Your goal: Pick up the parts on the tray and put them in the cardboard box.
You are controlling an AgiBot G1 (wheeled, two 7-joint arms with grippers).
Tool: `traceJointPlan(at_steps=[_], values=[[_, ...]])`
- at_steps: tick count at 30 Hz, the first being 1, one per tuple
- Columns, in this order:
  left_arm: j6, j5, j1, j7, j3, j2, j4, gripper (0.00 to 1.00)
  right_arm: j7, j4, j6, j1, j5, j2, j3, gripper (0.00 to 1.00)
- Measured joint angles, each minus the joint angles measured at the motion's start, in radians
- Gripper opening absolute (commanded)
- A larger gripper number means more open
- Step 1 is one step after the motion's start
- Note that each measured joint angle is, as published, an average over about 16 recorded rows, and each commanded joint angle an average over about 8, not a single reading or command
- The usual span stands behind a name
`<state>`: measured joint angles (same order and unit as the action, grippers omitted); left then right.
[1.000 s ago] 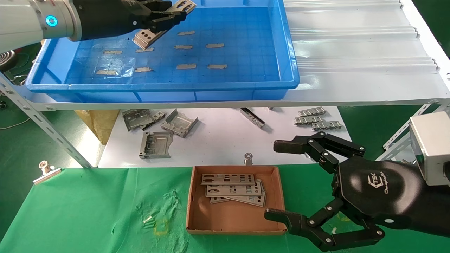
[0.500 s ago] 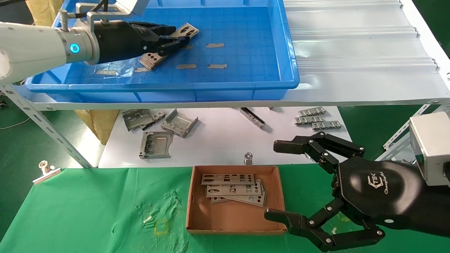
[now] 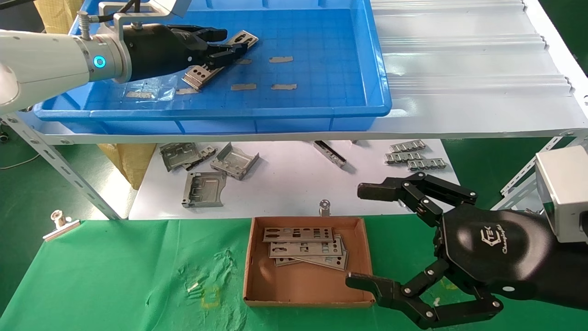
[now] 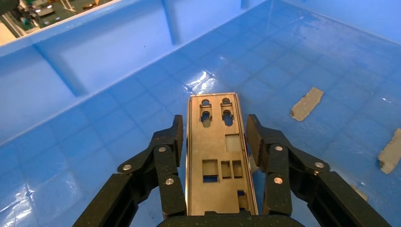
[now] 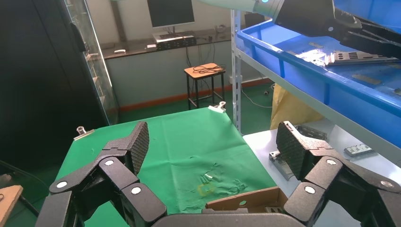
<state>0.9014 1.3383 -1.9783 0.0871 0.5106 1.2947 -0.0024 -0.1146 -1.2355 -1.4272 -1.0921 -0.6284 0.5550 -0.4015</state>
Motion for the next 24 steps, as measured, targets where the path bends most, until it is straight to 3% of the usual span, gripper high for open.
traceJointPlan(at_steps=[2, 10, 24], values=[[0.000, -0.001, 0.001, 0.001, -0.001, 0.000, 0.000, 0.99, 0.000, 0.000, 0.000, 0.000, 0.000, 0.000, 0.000, 1.00], [0.001, -0.002, 0.004, 0.003, -0.001, -0.001, 0.001, 0.02, 0.000, 0.000, 0.000, 0.000, 0.000, 0.000, 0.000, 1.00], [0.016, -0.002, 0.006, 0.007, -0.001, -0.006, -0.001, 0.00, 0.000, 0.000, 0.000, 0.000, 0.000, 0.000, 0.000, 1.00]])
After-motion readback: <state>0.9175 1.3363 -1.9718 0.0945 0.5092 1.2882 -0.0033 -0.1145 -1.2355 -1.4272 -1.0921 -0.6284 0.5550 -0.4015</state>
